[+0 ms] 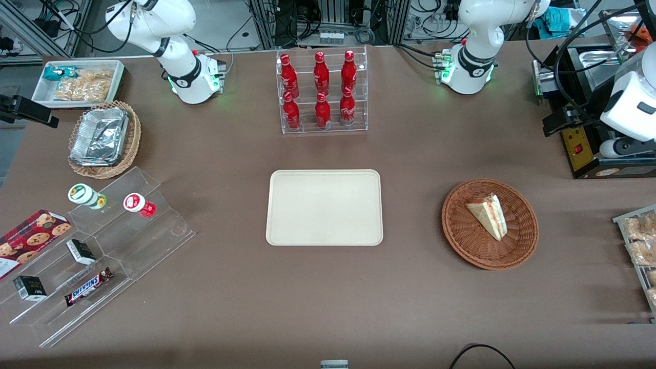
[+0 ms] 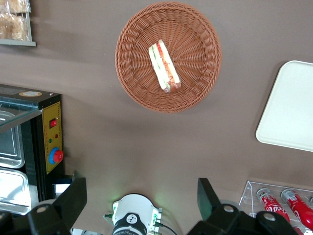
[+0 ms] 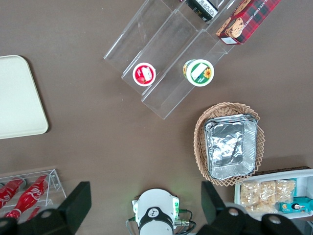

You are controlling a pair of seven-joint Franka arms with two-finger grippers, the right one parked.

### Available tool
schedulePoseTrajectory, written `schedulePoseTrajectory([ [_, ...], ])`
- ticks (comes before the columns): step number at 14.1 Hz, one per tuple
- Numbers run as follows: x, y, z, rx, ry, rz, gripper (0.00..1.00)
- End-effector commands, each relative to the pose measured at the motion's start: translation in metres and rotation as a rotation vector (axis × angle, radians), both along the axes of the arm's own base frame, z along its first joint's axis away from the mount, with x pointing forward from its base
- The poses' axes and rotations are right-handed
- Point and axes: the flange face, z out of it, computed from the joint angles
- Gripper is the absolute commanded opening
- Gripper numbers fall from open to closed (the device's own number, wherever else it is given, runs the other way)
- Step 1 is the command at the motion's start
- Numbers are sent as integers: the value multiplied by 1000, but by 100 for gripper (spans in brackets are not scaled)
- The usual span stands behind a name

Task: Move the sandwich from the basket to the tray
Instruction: 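Move the left gripper down toward the sandwich in the wicker basket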

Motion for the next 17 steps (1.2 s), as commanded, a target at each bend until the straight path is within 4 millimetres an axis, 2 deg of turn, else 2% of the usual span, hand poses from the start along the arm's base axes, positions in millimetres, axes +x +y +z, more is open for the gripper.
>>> schedulePoseTrajectory([
  [1,12,14,-30,-9,58,14,100],
  [4,25,24,-78,-15,109,39,100],
  [7,34,46,-142,-9,103,79,100],
  [10,25,62,-217,-3,63,191,100],
  [12,23,68,-247,5,24,281,100],
  [15,24,62,-279,-25,-39,421,100],
  [17,30,59,-297,-40,-61,449,100],
])
